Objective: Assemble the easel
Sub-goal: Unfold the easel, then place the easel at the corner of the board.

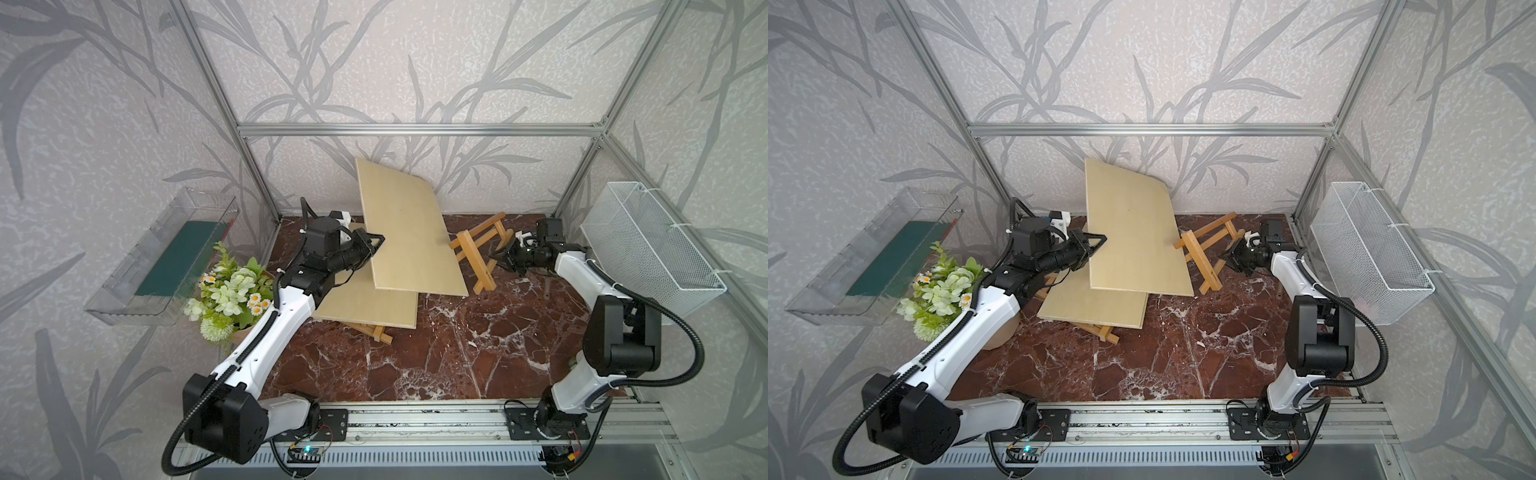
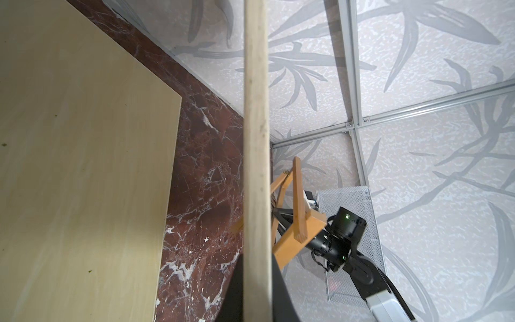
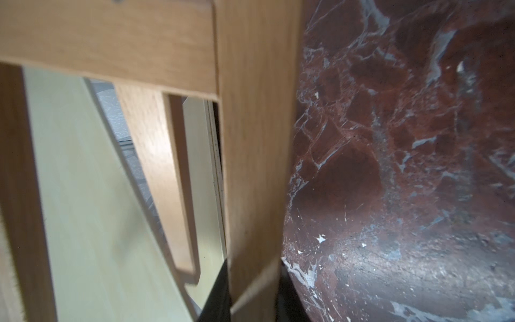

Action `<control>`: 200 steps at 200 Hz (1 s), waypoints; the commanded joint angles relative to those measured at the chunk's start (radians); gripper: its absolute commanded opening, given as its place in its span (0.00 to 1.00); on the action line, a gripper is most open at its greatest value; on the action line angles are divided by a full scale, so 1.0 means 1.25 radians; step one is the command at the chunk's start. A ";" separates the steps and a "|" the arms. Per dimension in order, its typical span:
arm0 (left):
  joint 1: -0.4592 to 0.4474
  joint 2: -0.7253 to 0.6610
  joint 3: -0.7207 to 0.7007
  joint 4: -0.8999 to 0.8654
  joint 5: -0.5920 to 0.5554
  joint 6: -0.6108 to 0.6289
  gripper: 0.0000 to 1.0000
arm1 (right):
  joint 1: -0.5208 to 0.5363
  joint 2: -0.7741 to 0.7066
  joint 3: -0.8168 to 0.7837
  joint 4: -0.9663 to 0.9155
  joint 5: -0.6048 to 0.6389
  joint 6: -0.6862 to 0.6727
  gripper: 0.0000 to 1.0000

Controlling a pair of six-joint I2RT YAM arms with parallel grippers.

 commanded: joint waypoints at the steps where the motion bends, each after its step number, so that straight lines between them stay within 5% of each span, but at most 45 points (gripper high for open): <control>1: -0.002 -0.020 0.069 0.209 -0.045 0.051 0.00 | -0.001 -0.073 -0.002 -0.012 -0.119 -0.017 0.00; 96: -0.014 0.095 0.116 0.278 -0.054 0.043 0.00 | 0.038 -0.150 -0.041 0.016 -0.250 -0.026 0.00; 160: -0.029 0.025 0.142 0.056 -0.162 0.233 0.00 | 0.052 -0.243 0.077 -0.068 0.187 -0.154 0.00; 200: -0.035 -0.050 0.100 -0.012 -0.196 0.297 0.00 | 0.156 -0.234 0.110 -0.049 0.559 -0.278 0.00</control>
